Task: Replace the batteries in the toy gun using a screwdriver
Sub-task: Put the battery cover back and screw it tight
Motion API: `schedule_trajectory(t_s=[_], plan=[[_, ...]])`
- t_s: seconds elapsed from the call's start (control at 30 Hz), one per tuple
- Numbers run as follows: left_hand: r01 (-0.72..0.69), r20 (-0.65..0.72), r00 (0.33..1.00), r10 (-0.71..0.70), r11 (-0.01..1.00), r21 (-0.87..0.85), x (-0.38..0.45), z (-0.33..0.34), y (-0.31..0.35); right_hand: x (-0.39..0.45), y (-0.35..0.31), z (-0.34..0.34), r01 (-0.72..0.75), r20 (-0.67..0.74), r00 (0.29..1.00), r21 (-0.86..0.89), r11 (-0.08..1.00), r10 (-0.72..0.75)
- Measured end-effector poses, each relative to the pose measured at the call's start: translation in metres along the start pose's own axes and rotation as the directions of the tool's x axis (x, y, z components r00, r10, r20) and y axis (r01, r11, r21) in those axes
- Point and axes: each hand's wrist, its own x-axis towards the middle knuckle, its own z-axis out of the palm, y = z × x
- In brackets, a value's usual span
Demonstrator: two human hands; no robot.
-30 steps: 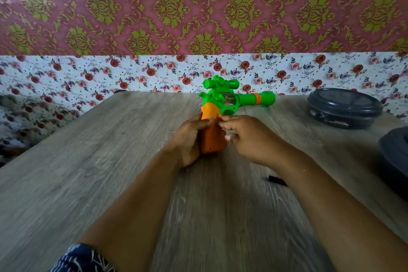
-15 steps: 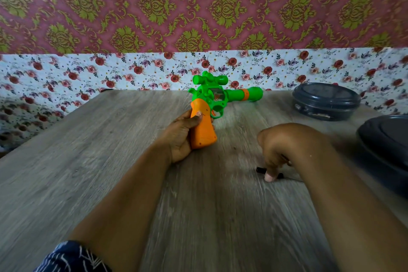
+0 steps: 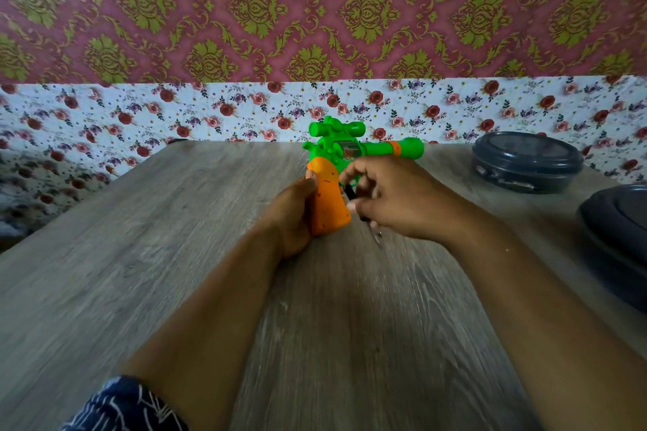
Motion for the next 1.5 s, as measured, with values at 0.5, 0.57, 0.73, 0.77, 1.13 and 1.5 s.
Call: schedule_trajectory(t_s=[0.5, 0.57, 0.73, 0.77, 1.13, 1.5], plan=[[-0.025, 0.05, 0.998, 0.027, 0.999, -0.04, -0.002, -0.002, -0.001, -0.003, 0.036, -0.012, -0.291, -0.062, 0.957, -0.219, 0.931, 0.284], [-0.02, 0.055, 0.998, 0.022, 0.999, -0.045, -0.002, -0.003, -0.001, -0.005, 0.037, -0.004, -0.349, 0.095, 0.922, -0.211, 0.913, 0.375], [-0.026, 0.051, 0.998, 0.028, 0.999, -0.041, -0.002, -0.002, -0.001, 0.003, 0.045, 0.01, -0.304, 0.033, 0.946, -0.269, 0.914, 0.324], [-0.031, 0.051, 0.998, 0.033, 0.999, -0.036, -0.002, -0.002, -0.001, 0.004, 0.047, 0.013, -0.3, 0.006, 0.95, -0.273, 0.914, 0.313], [-0.032, 0.034, 0.999, 0.032, 0.999, -0.019, -0.004, -0.001, 0.0, 0.009, 0.053, 0.024, -0.286, -0.032, 0.953, -0.422, 0.86, 0.302], [0.029, -0.033, 0.999, -0.032, 0.996, -0.08, -0.008, 0.014, -0.002, 0.017, 0.03, 0.043, -0.06, -0.447, 0.886, 0.158, 0.986, 0.126]])
